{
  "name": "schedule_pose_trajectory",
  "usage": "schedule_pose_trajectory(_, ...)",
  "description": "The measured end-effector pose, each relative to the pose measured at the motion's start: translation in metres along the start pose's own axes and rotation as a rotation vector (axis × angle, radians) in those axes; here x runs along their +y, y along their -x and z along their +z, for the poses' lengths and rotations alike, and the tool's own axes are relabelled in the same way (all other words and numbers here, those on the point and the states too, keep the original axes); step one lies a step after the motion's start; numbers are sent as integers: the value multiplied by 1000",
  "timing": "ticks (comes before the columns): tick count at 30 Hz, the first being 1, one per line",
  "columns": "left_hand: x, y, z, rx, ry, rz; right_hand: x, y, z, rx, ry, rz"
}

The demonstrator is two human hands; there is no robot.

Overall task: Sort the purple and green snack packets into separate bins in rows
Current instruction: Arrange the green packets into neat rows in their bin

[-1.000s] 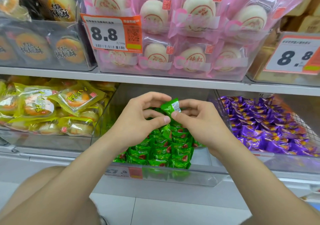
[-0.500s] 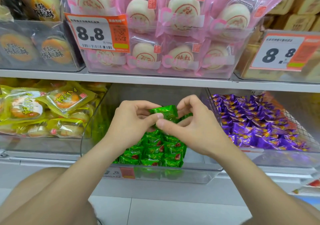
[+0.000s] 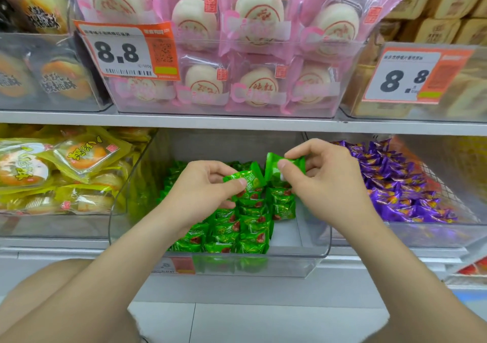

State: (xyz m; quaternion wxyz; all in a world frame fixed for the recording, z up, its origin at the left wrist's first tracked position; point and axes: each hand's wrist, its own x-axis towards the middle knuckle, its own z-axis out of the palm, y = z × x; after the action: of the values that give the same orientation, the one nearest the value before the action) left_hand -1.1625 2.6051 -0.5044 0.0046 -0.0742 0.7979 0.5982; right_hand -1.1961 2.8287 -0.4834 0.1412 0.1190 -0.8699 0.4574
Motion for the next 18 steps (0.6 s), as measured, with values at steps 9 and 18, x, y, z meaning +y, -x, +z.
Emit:
schedule_pose_trajectory(9,12,-15,58,-159,-666,359,31,-9,-31,67,-102,218)
schedule_pose_trajectory(18,-1,-36,98,-124,-950,393,38,-13,-41,30,-94,227)
